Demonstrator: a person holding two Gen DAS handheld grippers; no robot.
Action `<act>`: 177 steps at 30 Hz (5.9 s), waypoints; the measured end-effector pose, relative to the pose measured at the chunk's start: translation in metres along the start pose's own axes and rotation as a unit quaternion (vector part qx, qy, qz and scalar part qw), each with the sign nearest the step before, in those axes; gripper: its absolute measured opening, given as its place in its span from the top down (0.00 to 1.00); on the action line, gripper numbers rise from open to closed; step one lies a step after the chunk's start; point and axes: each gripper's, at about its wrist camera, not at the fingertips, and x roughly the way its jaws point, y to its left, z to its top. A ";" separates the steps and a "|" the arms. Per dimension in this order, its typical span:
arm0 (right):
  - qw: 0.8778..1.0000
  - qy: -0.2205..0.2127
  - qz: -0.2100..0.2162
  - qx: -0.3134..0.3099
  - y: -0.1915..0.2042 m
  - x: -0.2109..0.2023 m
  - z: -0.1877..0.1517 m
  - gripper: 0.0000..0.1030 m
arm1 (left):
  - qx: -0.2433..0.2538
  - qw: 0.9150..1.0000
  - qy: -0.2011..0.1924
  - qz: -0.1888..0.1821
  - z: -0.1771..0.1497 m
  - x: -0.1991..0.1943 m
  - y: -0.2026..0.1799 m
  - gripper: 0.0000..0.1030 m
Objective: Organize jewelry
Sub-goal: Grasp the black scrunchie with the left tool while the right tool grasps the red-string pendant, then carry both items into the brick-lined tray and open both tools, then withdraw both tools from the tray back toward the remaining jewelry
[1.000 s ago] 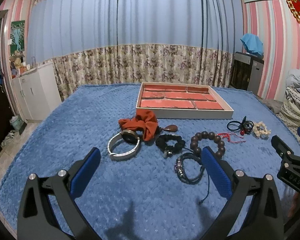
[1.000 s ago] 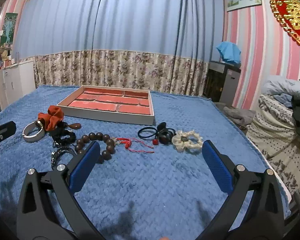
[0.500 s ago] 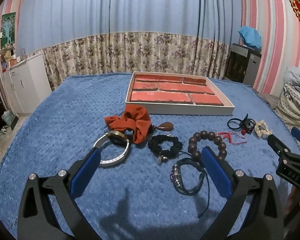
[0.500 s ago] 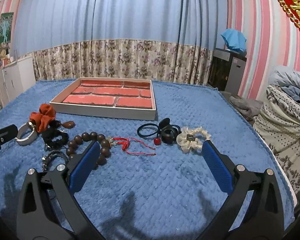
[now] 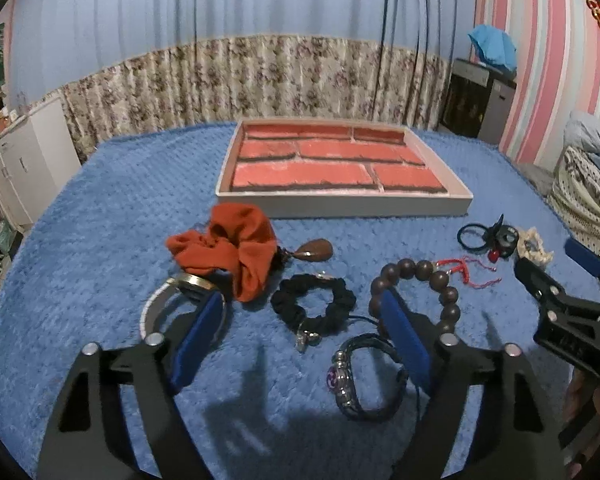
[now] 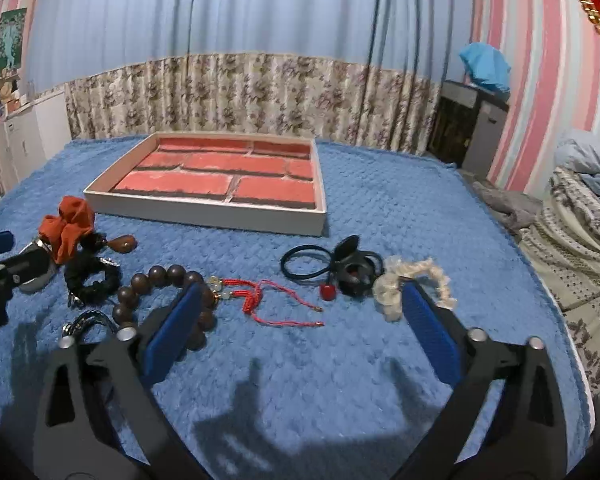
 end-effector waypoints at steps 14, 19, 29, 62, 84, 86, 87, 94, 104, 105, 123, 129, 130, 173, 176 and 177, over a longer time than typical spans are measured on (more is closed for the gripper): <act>0.997 0.074 0.027 0.002 0.009 0.057 0.001 0.33 | -0.019 0.997 0.070 -0.019 -0.006 0.055 0.017 0.50; 0.995 0.093 0.031 0.001 0.012 0.070 0.000 0.34 | -0.027 0.996 0.080 -0.018 -0.007 0.064 0.022 0.50; 0.993 0.113 0.038 0.010 0.009 0.087 -0.004 0.47 | -0.015 0.997 0.082 -0.006 -0.006 0.078 0.019 0.50; 0.995 0.069 0.073 0.010 0.005 0.066 0.007 0.94 | -0.007 0.999 0.024 -0.025 0.000 0.050 0.014 0.88; 0.997 0.012 0.069 -0.028 0.016 0.071 0.113 0.94 | 0.004 1.000 -0.013 -0.025 0.117 0.056 0.022 0.88; 0.997 0.011 0.074 -0.025 0.017 0.080 0.127 0.94 | 0.007 1.000 -0.006 -0.025 0.131 0.070 0.024 0.88; 0.997 0.010 0.074 -0.025 0.018 0.086 0.134 0.94 | 0.004 1.000 -0.002 -0.023 0.138 0.079 0.026 0.88; 0.997 0.011 0.079 0.003 0.022 0.156 0.176 0.94 | -0.001 1.000 -0.011 -0.001 0.183 0.141 0.033 0.88; 0.997 0.051 0.050 0.031 0.014 0.246 0.201 0.94 | -0.009 0.999 0.046 0.019 0.211 0.235 0.039 0.88; 0.997 0.057 0.048 0.032 0.013 0.252 0.201 0.94 | -0.009 0.998 0.052 0.020 0.212 0.241 0.040 0.88; 0.984 0.172 0.033 0.030 0.016 0.305 0.188 0.94 | 0.012 0.990 0.120 0.076 0.207 0.294 0.050 0.66; 0.984 0.169 0.039 0.038 0.008 0.295 0.195 0.60 | 0.018 0.991 0.096 0.086 0.211 0.279 0.046 0.39; 0.985 0.159 0.045 0.042 0.005 0.288 0.199 0.56 | 0.021 0.992 0.089 0.083 0.214 0.272 0.044 0.39; 0.999 -0.014 -0.015 0.050 -0.070 0.015 0.048 0.04 | -0.027 0.998 -0.055 0.032 0.061 0.006 0.040 0.05; 0.999 -0.007 -0.014 0.043 -0.062 0.019 0.040 0.04 | -0.029 0.998 -0.050 0.032 0.050 0.008 0.041 0.05; 0.999 -0.006 -0.013 0.042 -0.060 0.020 0.037 0.04 | -0.029 0.998 -0.049 0.032 0.047 0.009 0.040 0.05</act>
